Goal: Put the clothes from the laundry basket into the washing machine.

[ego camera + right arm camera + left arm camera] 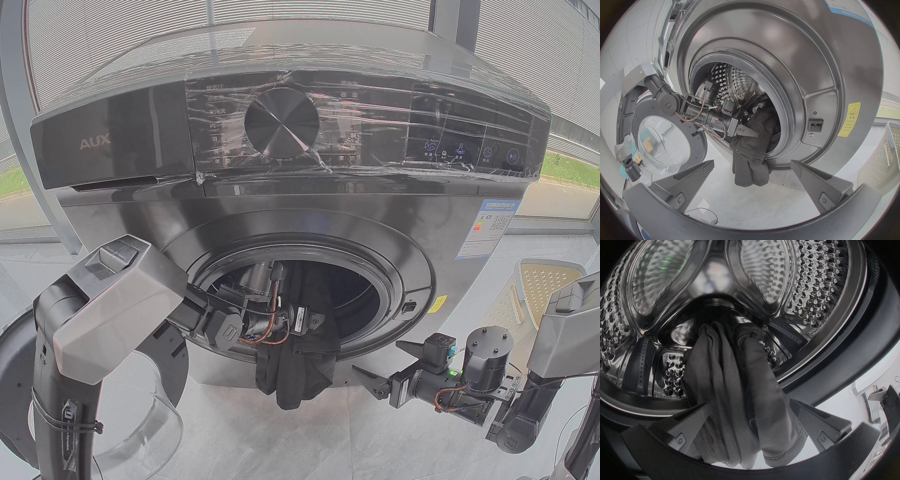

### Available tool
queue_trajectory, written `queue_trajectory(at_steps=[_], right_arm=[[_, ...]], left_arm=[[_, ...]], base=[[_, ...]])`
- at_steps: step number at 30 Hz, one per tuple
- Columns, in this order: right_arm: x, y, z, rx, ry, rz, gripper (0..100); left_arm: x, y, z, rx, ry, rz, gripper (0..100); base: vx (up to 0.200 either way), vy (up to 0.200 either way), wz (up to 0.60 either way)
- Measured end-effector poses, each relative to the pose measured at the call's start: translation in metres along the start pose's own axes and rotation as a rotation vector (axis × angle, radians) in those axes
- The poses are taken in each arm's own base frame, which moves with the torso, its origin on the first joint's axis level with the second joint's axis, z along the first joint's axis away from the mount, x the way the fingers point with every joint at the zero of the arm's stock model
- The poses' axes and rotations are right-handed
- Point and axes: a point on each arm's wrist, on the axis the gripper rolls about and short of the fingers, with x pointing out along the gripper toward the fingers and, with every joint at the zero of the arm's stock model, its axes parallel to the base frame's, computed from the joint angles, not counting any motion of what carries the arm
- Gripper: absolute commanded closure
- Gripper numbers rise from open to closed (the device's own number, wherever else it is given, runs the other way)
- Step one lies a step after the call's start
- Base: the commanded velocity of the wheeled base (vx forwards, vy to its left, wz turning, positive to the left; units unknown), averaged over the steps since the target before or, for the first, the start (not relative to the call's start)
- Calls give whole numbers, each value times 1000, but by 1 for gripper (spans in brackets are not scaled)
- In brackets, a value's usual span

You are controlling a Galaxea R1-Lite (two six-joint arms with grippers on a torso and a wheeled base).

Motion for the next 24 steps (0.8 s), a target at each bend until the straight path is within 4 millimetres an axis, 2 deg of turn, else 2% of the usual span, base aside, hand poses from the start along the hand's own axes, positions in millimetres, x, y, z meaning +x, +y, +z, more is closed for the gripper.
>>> queue_trajectory(at_steps=[12, 13, 20, 24], right_arm=[[0, 2, -1, -3, 2, 9, 0], [0, 2, -1, -3, 3, 9, 0], [0, 4, 0, -4, 0, 15, 0], [-1, 6, 0, -6, -2, 22, 0]], left_arm=[[13, 0, -19, -4, 31, -1, 0], [14, 0, -21, -3, 37, 0, 100], [24, 0, -28, -1, 26, 6, 100], [28, 0, -25, -12, -22, 16, 100]], base=[[0, 0, 0], [0, 0, 0], [0, 0, 0], [0, 0, 0]])
